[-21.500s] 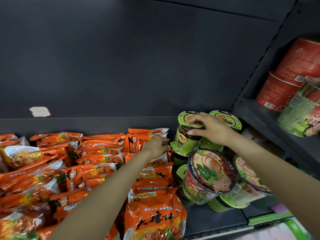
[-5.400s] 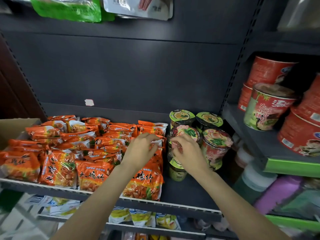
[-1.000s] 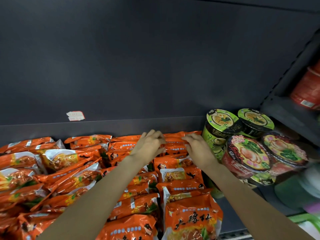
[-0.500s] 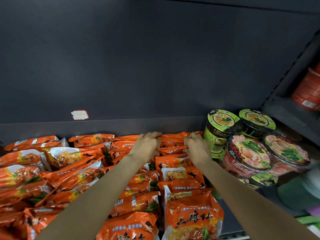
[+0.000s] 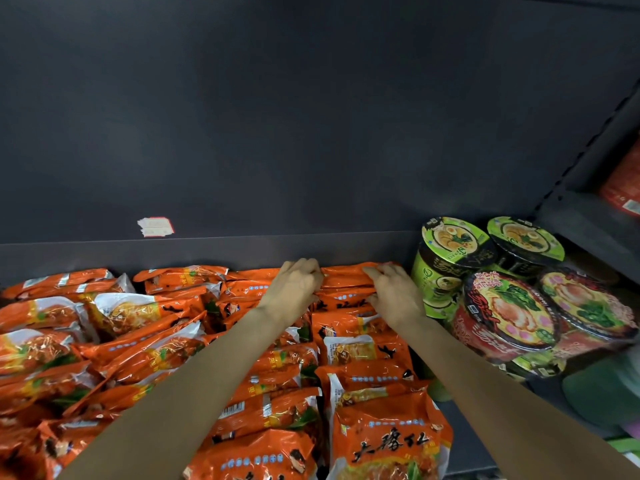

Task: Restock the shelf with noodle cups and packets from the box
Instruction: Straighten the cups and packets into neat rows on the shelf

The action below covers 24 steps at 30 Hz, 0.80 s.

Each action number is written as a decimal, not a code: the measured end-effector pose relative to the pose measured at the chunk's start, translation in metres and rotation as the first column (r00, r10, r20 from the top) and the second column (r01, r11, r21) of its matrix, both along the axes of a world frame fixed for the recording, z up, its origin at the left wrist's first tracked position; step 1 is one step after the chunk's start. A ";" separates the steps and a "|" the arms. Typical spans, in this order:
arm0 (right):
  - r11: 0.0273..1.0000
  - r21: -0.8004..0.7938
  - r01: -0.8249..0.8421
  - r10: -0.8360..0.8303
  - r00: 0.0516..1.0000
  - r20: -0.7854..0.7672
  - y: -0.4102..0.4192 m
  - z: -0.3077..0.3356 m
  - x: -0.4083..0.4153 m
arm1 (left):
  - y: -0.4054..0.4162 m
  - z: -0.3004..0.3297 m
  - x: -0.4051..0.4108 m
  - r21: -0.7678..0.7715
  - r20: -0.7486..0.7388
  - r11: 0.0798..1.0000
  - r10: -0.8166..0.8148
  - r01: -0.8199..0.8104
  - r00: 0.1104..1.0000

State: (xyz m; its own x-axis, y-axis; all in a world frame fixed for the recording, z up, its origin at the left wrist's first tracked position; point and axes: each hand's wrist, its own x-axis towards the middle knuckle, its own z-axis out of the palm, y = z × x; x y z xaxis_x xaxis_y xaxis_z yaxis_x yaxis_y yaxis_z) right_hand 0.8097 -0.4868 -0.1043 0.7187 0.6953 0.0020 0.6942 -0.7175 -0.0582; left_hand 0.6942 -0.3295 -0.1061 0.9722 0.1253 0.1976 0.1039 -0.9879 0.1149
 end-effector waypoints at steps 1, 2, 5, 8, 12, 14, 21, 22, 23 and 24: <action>1.000 0.013 -0.026 0.026 0.999 -0.018 0.002 0.001 -0.001 | 0.001 -0.001 -0.002 -0.002 0.004 1.000 0.000 0.000 1.000; 0.998 0.026 -0.054 0.055 0.998 -0.029 0.005 0.002 -0.003 | 0.002 -0.001 -0.003 -0.008 0.009 1.000 0.002 -0.002 1.000; 0.993 0.027 -0.112 0.112 0.993 -0.027 0.010 0.007 -0.007 | 0.002 0.001 -0.005 -0.038 0.013 0.999 0.013 -0.012 1.000; 0.991 0.001 -0.130 0.130 0.990 -0.051 0.005 0.010 -0.008 | -0.003 0.005 -0.010 -0.071 0.005 0.998 -0.002 0.003 1.000; 0.965 0.239 -0.109 0.126 0.991 -0.053 -0.014 0.013 -0.019 | -0.007 0.010 -0.025 -0.182 0.145 0.983 0.006 0.021 0.989; 0.944 0.299 -0.137 0.149 0.989 -0.016 -0.024 0.013 -0.028 | -0.008 0.012 -0.034 -0.237 0.119 0.971 0.010 0.018 0.993; 0.987 0.097 -0.128 0.146 0.968 -0.206 -0.033 0.008 -0.043 | -0.017 0.005 -0.040 -0.085 -0.152 0.995 0.045 -0.058 0.987; 0.990 0.081 -0.114 0.126 0.976 -0.176 -0.034 0.009 -0.044 | -0.018 0.006 -0.040 -0.084 -0.130 0.995 0.036 -0.047 0.991; 0.993 0.067 -0.101 0.110 0.983 -0.147 -0.035 0.009 -0.045 | -0.019 0.006 -0.041 -0.085 -0.113 0.996 0.019 -0.028 0.993; 0.994 0.055 -0.093 0.100 0.986 -0.131 -0.036 0.010 -0.046 | -0.020 0.007 -0.042 -0.086 -0.099 0.996 -0.008 -0.001 0.995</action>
